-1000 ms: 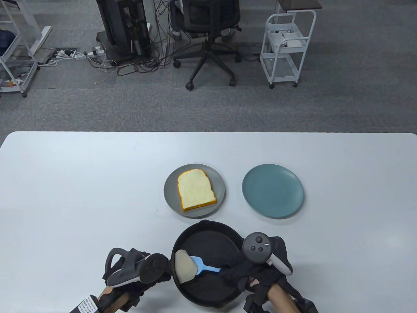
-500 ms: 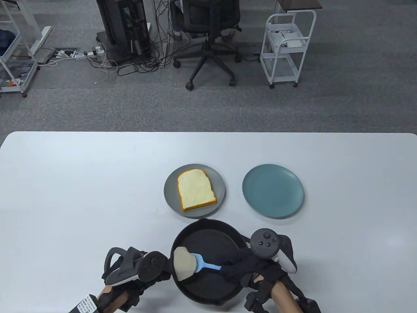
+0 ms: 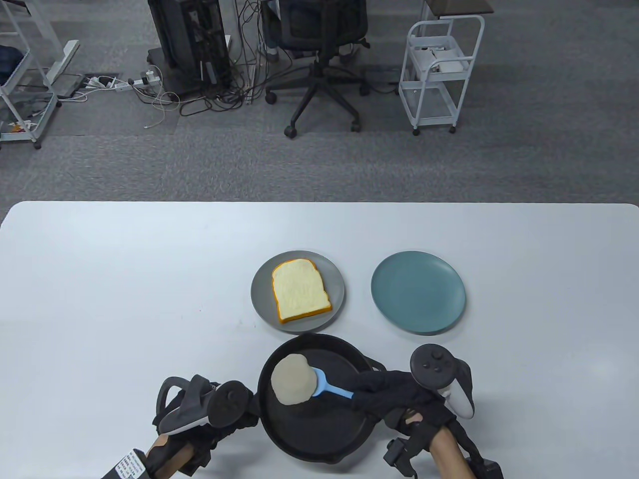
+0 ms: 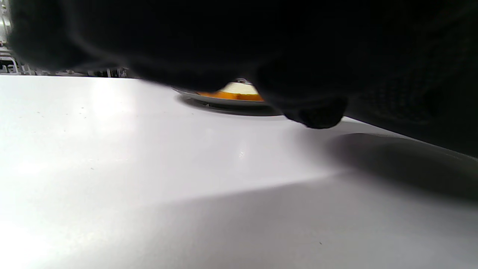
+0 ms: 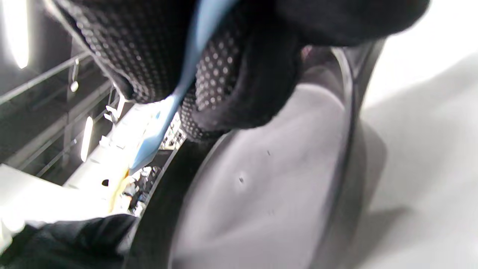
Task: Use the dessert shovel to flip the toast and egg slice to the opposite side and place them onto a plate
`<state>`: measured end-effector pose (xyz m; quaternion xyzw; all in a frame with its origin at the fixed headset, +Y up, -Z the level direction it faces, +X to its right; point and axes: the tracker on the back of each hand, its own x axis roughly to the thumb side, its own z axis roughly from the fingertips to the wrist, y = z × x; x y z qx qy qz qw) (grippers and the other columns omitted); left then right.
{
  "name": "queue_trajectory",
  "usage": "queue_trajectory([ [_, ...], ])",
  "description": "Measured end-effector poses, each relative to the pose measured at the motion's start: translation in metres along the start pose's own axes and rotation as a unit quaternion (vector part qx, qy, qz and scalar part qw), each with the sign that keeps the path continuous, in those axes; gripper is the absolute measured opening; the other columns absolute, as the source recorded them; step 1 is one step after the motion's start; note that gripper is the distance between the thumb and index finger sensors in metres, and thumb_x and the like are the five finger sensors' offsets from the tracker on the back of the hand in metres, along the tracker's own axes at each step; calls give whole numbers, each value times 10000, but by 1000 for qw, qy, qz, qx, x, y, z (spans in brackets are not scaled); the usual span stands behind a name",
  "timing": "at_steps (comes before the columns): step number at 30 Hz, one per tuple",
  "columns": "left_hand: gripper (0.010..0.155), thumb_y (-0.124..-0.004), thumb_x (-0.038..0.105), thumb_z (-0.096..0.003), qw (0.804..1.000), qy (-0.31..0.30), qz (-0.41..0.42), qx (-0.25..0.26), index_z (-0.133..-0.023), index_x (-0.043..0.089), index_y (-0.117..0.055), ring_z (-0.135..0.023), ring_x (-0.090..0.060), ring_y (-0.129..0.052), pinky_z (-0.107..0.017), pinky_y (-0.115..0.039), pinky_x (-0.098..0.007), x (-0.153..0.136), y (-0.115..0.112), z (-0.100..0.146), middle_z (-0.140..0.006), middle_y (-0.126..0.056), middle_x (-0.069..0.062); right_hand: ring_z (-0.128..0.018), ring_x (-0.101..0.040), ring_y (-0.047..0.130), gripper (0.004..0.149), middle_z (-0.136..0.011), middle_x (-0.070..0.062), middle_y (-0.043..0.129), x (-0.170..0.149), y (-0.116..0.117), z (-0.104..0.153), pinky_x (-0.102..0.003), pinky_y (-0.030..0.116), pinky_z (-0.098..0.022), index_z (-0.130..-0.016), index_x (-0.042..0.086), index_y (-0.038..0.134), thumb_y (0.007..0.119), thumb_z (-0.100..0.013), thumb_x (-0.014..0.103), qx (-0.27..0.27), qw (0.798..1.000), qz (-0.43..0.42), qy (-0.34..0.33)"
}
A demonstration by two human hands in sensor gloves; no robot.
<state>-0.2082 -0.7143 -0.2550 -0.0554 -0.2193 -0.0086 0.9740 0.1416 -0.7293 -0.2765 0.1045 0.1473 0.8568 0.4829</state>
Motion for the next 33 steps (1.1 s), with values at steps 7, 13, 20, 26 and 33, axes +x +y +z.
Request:
queue_trajectory([
  [7, 480, -882, 631, -266, 1000, -3, 2, 0, -613, 323, -1007, 6, -110, -984, -197, -914, -357, 0, 0, 0, -191, -1018, 155, -314, -159, 1070, 450, -654, 6, 1132, -5, -35, 13, -278, 867, -155, -818, 215, 940, 942, -392, 360, -98, 994, -40, 7],
  [13, 479, -883, 630, -267, 1000, -7, 3, -2, -613, 323, -1007, 5, -109, -984, -200, -914, -356, 0, 0, -1, -193, -1018, 155, -341, -167, 1060, 462, -690, -19, 1109, -17, -61, 22, -286, 861, -171, -850, 191, 911, 923, -411, 335, -180, 980, -76, 42],
  [20, 479, -881, 630, -268, 1000, -6, 1, -8, -614, 323, -1006, 5, -109, -984, -200, -915, -356, 0, -2, -1, -192, -1018, 155, -405, -183, 1047, 477, -755, -46, 1072, -35, -79, 19, -302, 861, -218, -894, 173, 868, 893, -436, 304, -230, 962, -78, 124],
  [26, 480, -882, 629, -267, 1000, -7, -3, -11, -613, 321, -1007, 5, -110, -985, -200, -915, -357, 1, -2, -1, -191, -1018, 154, -445, -200, 1035, 490, -795, -69, 1043, -58, -87, 2, -321, 858, -253, -920, 157, 835, 871, -446, 278, -256, 945, -60, 193],
  [33, 480, -880, 631, -268, 1000, -8, -2, -9, -615, 323, -1006, 3, -110, -985, -203, -915, -357, 1, -2, 0, -194, -1018, 155, -465, -204, 1029, 497, -810, -84, 1033, -71, -97, -20, -329, 859, -275, -929, 155, 822, 854, -446, 266, -290, 921, 60, 252],
])
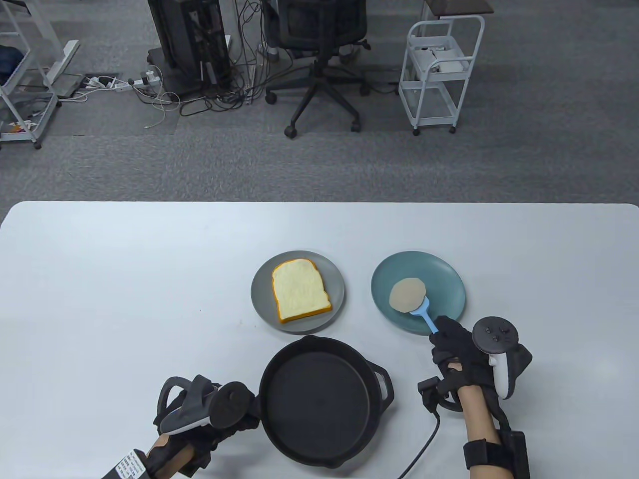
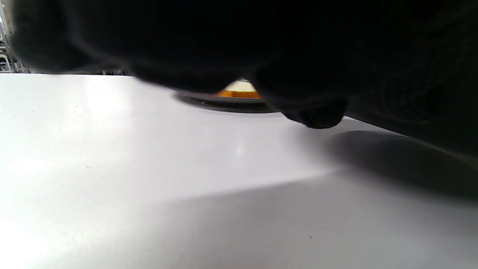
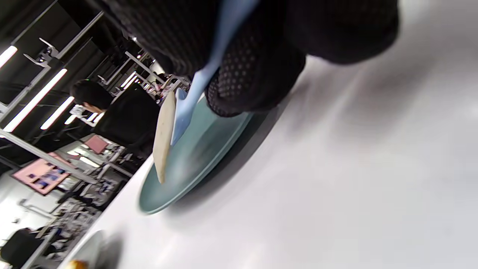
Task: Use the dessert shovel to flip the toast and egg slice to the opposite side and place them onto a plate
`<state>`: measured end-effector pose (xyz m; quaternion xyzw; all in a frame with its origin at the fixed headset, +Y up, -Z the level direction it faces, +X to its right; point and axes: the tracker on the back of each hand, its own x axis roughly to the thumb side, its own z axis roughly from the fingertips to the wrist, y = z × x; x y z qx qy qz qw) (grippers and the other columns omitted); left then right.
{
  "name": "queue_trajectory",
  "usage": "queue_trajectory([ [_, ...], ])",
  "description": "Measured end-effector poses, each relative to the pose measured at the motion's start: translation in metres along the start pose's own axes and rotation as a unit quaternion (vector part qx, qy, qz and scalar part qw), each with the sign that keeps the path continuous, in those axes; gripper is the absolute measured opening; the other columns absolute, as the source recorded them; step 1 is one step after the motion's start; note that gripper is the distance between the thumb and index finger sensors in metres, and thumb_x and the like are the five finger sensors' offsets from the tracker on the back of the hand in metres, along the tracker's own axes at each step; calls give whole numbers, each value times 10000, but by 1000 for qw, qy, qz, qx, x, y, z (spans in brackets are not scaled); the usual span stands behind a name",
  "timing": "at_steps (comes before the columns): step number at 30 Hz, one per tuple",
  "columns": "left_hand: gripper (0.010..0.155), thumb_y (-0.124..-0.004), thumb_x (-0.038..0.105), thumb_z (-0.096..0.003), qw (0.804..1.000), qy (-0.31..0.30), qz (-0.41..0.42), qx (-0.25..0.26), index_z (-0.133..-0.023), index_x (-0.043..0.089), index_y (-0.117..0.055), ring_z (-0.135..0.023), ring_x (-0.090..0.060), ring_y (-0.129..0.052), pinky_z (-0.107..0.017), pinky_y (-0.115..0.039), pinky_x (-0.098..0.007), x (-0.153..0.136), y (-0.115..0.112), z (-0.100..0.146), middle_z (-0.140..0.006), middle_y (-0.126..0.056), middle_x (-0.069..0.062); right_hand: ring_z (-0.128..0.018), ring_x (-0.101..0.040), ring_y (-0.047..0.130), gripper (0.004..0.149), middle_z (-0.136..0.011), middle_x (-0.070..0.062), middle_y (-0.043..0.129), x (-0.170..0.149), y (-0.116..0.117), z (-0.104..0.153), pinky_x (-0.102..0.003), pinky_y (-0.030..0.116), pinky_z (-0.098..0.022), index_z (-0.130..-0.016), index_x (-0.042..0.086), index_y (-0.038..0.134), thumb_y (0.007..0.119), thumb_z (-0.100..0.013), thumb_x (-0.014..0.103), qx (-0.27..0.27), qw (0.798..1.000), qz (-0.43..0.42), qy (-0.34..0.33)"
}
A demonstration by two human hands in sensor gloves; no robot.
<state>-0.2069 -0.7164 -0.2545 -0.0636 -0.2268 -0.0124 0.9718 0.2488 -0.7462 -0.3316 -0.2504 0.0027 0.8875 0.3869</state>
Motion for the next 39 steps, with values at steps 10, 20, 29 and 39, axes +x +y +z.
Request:
queue_trajectory([
  [10, 482, -878, 632, -268, 1000, 10, 1, -3, -615, 323, -1006, 3, -109, -986, -205, -916, -358, -4, 0, -1, -195, -1018, 155, -477, -212, 1038, 468, -814, -29, 1050, 33, 0, -1, -334, 860, -276, -904, 213, 855, 871, -440, 272, -144, 946, 283, -61],
  [20, 482, -875, 632, -269, 1000, 3, 10, -21, -617, 323, -1003, -1, -108, -988, -208, -917, -357, -5, -3, -3, -199, -1019, 156, -501, -203, 1030, 472, -800, -19, 1047, 57, 3, 3, -351, 859, -317, -914, 225, 836, 858, -446, 283, -191, 874, 436, -95],
  [29, 483, -876, 631, -268, 1000, 9, 12, -13, -617, 321, -1003, 0, -108, -987, -208, -917, -357, -7, -3, -3, -199, -1018, 155, -369, -156, 992, 523, -716, -3, 1012, 69, -16, 25, -302, 851, -253, -965, 148, 740, 755, -480, 344, -198, 878, 424, -97],
  [39, 482, -870, 631, -271, 1000, 7, 14, -9, -618, 323, -1000, -4, -109, -987, -211, -916, -359, -7, -2, -3, -202, -1017, 156, -153, -108, 970, 541, -414, 76, 1045, 87, -11, 85, -268, 840, -104, -832, 141, 865, 756, -447, 505, -150, 923, 294, -196],
])
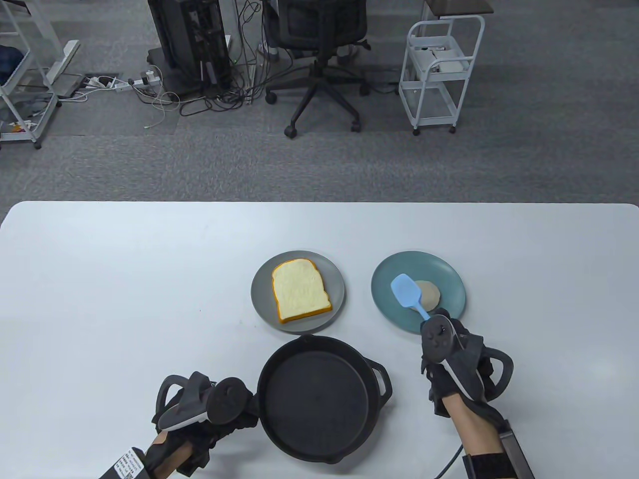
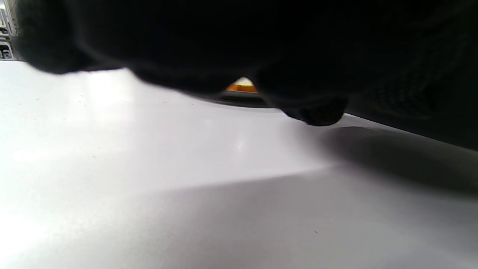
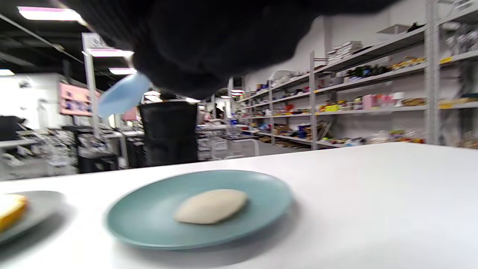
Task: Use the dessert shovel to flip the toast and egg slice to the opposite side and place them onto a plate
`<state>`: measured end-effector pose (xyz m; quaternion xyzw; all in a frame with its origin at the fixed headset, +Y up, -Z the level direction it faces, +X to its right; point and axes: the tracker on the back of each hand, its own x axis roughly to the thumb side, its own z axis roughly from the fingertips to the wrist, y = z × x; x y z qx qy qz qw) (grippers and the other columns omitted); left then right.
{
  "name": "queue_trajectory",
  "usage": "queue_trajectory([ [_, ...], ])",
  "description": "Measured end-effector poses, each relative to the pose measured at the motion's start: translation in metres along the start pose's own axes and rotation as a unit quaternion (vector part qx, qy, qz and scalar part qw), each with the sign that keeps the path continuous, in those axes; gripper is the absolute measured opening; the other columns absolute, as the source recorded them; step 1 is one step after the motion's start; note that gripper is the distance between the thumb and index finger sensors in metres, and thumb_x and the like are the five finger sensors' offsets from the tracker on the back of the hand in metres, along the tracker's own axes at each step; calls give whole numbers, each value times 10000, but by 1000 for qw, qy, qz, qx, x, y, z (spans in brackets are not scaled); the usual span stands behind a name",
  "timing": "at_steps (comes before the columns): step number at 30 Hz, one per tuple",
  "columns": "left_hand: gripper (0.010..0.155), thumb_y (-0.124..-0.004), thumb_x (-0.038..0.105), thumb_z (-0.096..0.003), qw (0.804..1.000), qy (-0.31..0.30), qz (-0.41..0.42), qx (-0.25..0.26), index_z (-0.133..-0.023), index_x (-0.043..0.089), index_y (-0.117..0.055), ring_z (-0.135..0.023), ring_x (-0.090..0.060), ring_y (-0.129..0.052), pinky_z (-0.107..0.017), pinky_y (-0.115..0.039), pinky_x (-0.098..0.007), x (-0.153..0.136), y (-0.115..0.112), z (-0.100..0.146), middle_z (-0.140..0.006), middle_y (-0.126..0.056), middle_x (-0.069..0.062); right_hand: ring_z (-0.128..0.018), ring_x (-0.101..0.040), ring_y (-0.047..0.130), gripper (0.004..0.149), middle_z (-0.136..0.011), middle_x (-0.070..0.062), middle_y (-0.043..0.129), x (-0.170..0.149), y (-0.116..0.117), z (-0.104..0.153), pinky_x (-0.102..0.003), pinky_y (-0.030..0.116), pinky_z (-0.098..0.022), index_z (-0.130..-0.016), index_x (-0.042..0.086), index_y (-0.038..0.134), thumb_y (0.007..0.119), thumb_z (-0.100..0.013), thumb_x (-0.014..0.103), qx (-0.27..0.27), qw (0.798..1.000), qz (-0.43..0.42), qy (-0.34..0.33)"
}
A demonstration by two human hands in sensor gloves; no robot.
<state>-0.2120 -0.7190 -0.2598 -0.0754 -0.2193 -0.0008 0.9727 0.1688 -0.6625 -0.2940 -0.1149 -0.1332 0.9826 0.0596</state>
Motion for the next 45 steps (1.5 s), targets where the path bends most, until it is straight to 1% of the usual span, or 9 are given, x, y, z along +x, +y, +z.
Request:
queue_trajectory([
  [5, 484, -871, 631, -270, 1000, 2, 3, 4, -619, 322, -1000, -4, -111, -988, -211, -916, -360, -1, 0, 0, -201, -1017, 154, -147, -110, 977, 521, -390, 78, 1053, 27, -2, 24, -271, 844, -101, -791, 161, 899, 768, -435, 518, 15, 996, -58, -72],
  [8, 481, -872, 630, -270, 1000, 4, 4, 5, -618, 323, -1000, -5, -110, -988, -213, -916, -359, -3, 0, 0, -201, -1018, 154, -154, -116, 986, 514, -391, 75, 1059, 41, 1, 36, -277, 849, -108, -782, 166, 910, 776, -433, 518, 39, 989, -96, -109],
  [11, 482, -872, 630, -269, 1000, 8, 3, 7, -617, 323, -1001, -5, -111, -988, -212, -916, -359, -5, 1, 1, -202, -1017, 154, -161, -121, 996, 503, -382, 74, 1063, 47, 6, 49, -284, 855, -115, -770, 176, 924, 779, -430, 518, 46, 981, -129, -134],
  [14, 482, -873, 629, -268, 1000, 11, 4, 8, -617, 322, -1001, -5, -113, -988, -212, -915, -361, -6, 1, 1, -201, -1018, 153, -160, -124, 999, 499, -380, 72, 1066, 48, 5, 58, -287, 855, -115, -766, 176, 929, 779, -430, 515, 46, 980, -121, -152],
  [16, 481, -873, 628, -269, 1000, 11, 5, 8, -617, 322, -1001, -6, -113, -988, -213, -915, -361, -7, 1, 1, -202, -1018, 153, -159, -123, 998, 499, -379, 74, 1065, 47, 4, 61, -286, 855, -114, -765, 177, 929, 779, -429, 514, 38, 980, -122, -154],
  [24, 481, -870, 629, -269, 1000, 7, 4, 5, -616, 322, -1000, -6, -112, -988, -213, -915, -360, -7, 0, 0, -201, -1018, 153, -157, -122, 995, 500, -377, 74, 1065, 40, 8, 66, -287, 854, -113, -763, 174, 929, 776, -430, 513, 44, 979, -130, -153],
  [28, 480, -868, 631, -266, 1000, -2, 0, -6, -613, 327, -999, -11, -113, -991, -219, -916, -360, -6, -5, -3, -205, -1018, 155, -156, -124, 995, 499, -377, 72, 1066, 38, 14, 67, -288, 854, -113, -764, 175, 929, 776, -430, 512, 58, 978, -137, -148],
  [37, 477, -863, 630, -255, 999, -11, 6, -40, -616, 344, -989, -48, -121, -1011, -258, -918, -367, -14, -20, -12, -236, -1028, 148, -159, -124, 996, 500, -379, 71, 1066, 38, 16, 68, -290, 855, -117, -764, 174, 928, 775, -429, 512, 62, 978, -132, -149],
  [45, 481, -815, 611, -280, 994, 6, -78, -77, -667, 357, -944, -200, -163, -1078, -364, -909, -407, -4, -31, -16, -381, -1058, 121, -151, -125, 993, 500, -379, 70, 1068, 38, 16, 69, -288, 852, -109, -763, 171, 929, 778, -428, 510, 59, 978, -130, -152],
])
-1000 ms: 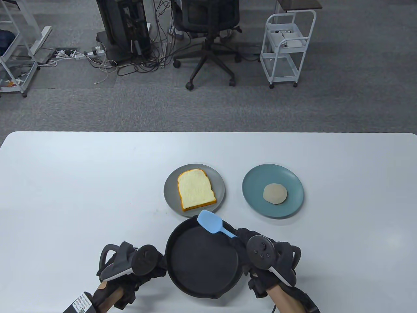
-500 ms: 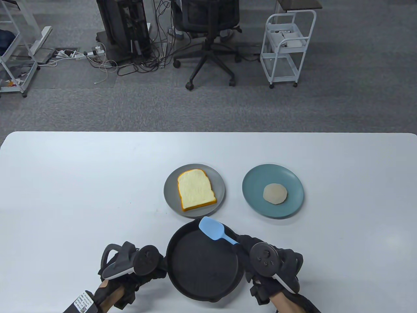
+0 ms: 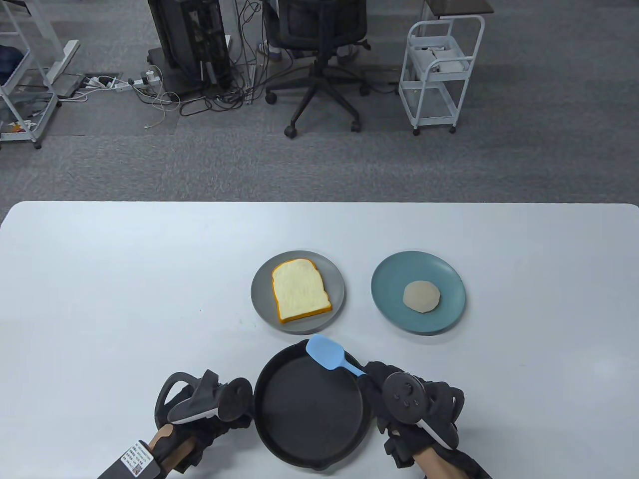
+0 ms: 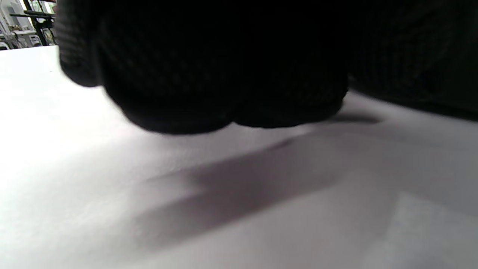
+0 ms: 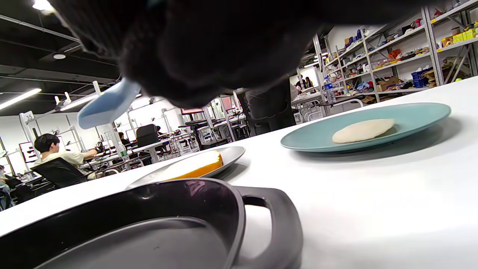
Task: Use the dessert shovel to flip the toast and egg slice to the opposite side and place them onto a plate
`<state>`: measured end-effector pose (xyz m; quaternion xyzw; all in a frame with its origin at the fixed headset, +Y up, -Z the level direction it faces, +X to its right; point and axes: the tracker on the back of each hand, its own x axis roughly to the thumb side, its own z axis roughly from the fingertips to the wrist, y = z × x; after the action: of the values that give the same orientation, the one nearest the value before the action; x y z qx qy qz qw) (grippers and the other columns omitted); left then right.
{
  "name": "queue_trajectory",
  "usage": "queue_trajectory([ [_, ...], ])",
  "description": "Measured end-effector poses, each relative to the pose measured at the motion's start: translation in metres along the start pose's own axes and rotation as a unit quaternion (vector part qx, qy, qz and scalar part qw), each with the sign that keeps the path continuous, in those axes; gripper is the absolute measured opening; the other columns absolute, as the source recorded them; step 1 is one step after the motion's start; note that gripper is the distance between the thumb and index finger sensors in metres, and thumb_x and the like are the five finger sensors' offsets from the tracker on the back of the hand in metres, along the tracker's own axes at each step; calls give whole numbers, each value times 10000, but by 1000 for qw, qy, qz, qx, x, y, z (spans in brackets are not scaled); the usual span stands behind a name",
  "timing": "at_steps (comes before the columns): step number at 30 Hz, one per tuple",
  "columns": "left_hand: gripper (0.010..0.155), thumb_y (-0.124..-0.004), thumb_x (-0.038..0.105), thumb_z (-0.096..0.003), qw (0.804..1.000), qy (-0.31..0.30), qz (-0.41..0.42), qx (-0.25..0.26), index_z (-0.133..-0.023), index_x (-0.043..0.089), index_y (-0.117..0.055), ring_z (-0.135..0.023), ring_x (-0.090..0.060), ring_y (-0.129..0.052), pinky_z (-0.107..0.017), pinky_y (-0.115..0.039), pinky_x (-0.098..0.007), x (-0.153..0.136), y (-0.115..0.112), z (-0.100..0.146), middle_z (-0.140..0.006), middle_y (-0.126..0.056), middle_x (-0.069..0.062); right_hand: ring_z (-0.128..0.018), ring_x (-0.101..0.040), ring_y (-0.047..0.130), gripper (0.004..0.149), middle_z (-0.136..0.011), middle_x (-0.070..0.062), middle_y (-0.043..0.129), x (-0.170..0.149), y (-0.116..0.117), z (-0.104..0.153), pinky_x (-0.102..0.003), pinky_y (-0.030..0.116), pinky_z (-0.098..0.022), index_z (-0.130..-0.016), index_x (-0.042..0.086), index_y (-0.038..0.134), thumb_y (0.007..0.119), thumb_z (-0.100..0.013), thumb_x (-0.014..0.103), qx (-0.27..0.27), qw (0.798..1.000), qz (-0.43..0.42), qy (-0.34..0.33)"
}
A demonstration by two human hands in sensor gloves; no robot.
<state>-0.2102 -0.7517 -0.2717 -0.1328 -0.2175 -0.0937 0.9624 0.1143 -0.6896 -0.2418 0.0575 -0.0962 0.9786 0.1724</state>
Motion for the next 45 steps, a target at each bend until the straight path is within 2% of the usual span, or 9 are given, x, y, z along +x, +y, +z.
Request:
queue_trajectory([
  [9, 490, -785, 624, -300, 999, 22, -50, -5, -703, 376, -911, -384, -205, -1117, -470, -881, -436, 7, 0, 0, -544, -1072, 85, -153, -126, 994, 501, -382, 67, 1069, -2, 2, 0, -290, 852, -113, -764, 170, 929, 778, -427, 510, 9, 1000, 3, 3],
  [13, 680, -707, 692, -288, 999, 20, -43, -21, -857, 341, -834, -561, -249, -1088, -564, -830, -470, 2, 4, 4, -710, -1024, 49, -154, -128, 994, 499, -383, 67, 1070, -3, 2, 0, -291, 852, -114, -764, 171, 928, 778, -428, 508, 13, 1000, 5, 7],
  [15, 783, -648, 724, -280, 999, 23, -38, -28, -953, 336, -752, -725, -294, -1028, -637, -774, -496, -4, 6, 7, -864, -954, 7, -154, -128, 994, 502, -383, 67, 1069, -3, 2, 0, -292, 852, -114, -764, 170, 929, 778, -427, 509, 14, 1000, 5, 8],
  [19, 823, -594, 731, -287, 999, 33, 28, 1, -994, 328, -717, -911, -360, -905, -717, -676, -541, -23, 15, 13, -1002, -867, -38, -156, -128, 995, 502, -384, 67, 1070, -4, 2, 0, -292, 853, -115, -765, 170, 929, 778, -428, 509, 16, 1000, 6, 12],
  [21, 835, -589, 730, -286, 997, 53, 49, 41, -1016, 337, -691, -1051, -427, -702, -774, -528, -598, -31, 20, 18, -1073, -795, -58, -157, -129, 996, 499, -386, 66, 1070, -6, 1, 0, -292, 854, -116, -765, 171, 929, 778, -428, 508, 14, 1000, 4, 15],
  [23, 872, -572, 737, -288, 993, 70, 62, 74, -1071, 354, -579, -1122, -447, -520, -800, -421, -622, -39, 24, 22, -1176, -621, -75, -157, -129, 996, 498, -386, 67, 1071, -7, 0, 0, -292, 854, -116, -763, 172, 929, 778, -428, 508, 13, 1000, 1, 18],
  [29, 922, -585, 741, -286, 983, 100, 88, 125, -1115, 378, -406, -1164, -450, -236, -825, -255, -633, -65, 25, 25, -1252, -348, -68, -159, -130, 997, 500, -388, 66, 1072, -11, -4, -1, -294, 855, -118, -764, 170, 929, 778, -427, 507, 7, 1000, -3, 28],
  [38, 926, -576, 743, -294, 980, 116, 118, 112, -1119, 368, -386, -1159, -458, -227, -816, -253, -646, -81, 16, 21, -1251, -323, -80, -164, -134, 999, 499, -396, 62, 1074, -28, -16, -7, -298, 855, -122, -767, 167, 928, 782, -427, 501, -18, 997, -30, 76],
  [45, 922, -573, 743, -297, 982, 119, 109, 100, -1119, 361, -401, -1154, -464, -243, -812, -269, -647, -80, 16, 20, -1249, -336, -89, -173, -144, 1001, 497, -407, 52, 1076, -53, -31, -35, -305, 855, -129, -773, 163, 926, 786, -428, 493, -37, 991, -13, 129],
])
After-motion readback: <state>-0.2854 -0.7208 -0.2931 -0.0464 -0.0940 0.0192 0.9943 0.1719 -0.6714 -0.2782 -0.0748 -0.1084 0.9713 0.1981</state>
